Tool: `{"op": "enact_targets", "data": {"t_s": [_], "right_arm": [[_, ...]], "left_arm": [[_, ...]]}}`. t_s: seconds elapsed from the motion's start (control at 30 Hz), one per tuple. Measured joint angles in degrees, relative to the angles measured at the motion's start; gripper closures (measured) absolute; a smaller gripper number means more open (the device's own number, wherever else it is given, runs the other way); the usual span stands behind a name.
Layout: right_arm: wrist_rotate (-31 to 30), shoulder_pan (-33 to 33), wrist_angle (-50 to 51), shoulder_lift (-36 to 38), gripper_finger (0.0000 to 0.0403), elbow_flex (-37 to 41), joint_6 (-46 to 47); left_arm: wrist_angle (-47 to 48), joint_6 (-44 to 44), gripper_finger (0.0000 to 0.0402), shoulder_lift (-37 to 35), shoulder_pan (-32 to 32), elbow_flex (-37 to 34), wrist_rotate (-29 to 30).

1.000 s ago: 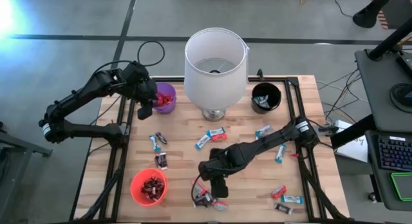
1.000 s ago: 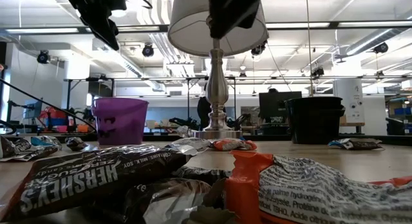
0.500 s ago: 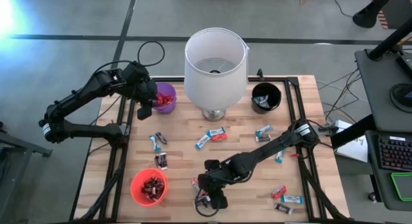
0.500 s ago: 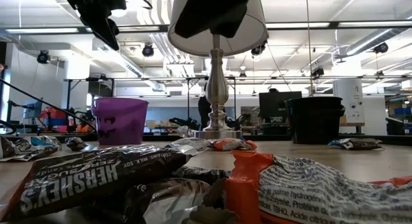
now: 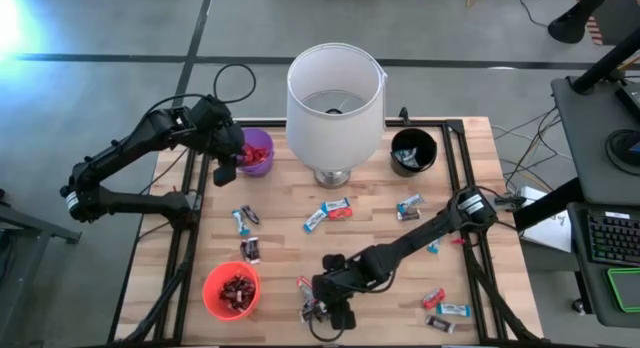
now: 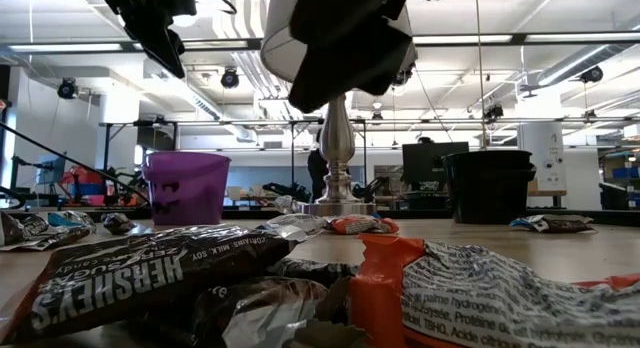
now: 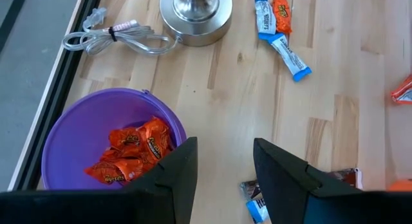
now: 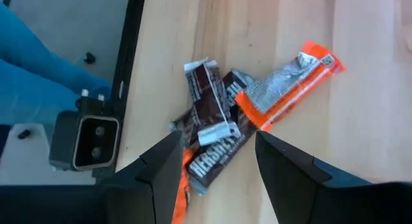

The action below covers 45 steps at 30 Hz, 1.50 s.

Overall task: Sort candy
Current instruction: Put the black chocolate into the orange bucket

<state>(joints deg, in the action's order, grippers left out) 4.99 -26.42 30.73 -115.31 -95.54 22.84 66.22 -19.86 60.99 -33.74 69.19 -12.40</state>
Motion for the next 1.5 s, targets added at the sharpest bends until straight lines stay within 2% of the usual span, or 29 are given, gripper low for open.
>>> {"op": "enact_targets", "data": {"t_s": [0.4,0.83,1.0,1.5], "right_arm": [[0.0,-0.5,-4.4,0.0,0.0218,4.5,8.8],[0.2,-0.5,-3.9,-0.2,0.0218,4.6,27.0],[2.8,-0.9,-3.5,-2.8,0.0218,4.7,27.4],[3.0,-1.2,-3.4,-5.6,0.0218,4.2,27.6]], "left_arm": [[0.0,0.4,0.0268,0.0,0.0,0.0,0.0],[-0.2,0.4,0.0268,0.0,0.0,0.0,0.0],[-0.2,0.4,0.0268,0.0,0.0,0.0,0.0],[-0.2,0.4,0.0268,1.2,0.0,0.0,0.0]]}}
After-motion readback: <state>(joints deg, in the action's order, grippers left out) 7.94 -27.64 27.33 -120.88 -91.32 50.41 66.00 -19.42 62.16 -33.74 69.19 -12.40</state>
